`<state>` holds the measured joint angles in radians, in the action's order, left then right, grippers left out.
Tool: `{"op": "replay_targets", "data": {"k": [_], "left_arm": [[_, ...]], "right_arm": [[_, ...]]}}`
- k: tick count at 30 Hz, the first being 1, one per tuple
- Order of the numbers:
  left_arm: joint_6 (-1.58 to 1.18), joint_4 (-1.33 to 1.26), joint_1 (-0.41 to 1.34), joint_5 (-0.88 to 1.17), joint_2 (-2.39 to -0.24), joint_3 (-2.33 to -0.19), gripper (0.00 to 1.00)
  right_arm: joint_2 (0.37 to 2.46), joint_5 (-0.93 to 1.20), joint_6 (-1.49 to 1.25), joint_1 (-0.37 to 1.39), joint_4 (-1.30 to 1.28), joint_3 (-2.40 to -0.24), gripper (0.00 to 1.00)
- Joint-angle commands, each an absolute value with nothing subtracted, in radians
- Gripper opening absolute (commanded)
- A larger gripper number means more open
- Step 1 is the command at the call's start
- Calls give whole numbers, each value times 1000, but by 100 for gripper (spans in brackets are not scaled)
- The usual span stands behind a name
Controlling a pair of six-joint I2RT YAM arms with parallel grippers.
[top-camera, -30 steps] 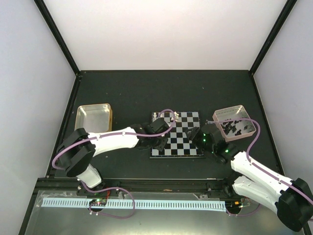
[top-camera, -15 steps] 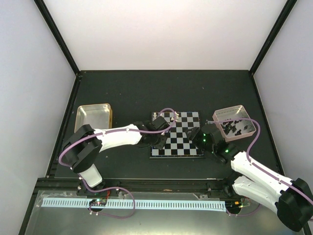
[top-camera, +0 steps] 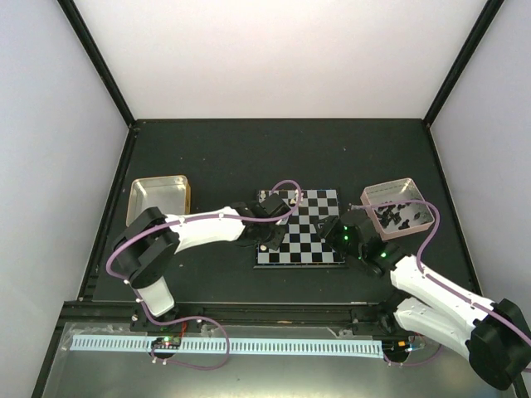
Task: Set up the chess pieces on the board
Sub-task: Place the chess piece on the chessboard.
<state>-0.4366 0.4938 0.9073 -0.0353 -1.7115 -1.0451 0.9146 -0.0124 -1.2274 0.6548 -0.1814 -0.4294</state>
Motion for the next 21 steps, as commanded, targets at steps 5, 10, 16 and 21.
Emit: {"op": "replay_targets", "data": {"k": [5, 10, 16, 21], "left_arm": [[-416, 533, 899, -38, -1724, -1091, 17], [-414, 548, 899, -45, -1705, -1100, 26], [-413, 528, 899, -34, -1579, -1087, 34], [-417, 450, 889, -62, -1382, -1016, 41]], "right_arm": [[917, -15, -1206, 650, -177, -428, 56], [920, -15, -1200, 649, -180, -434, 56], [919, -38, -1166, 650, -197, -455, 56], [953, -47, -1083, 648, -213, -502, 56]]}}
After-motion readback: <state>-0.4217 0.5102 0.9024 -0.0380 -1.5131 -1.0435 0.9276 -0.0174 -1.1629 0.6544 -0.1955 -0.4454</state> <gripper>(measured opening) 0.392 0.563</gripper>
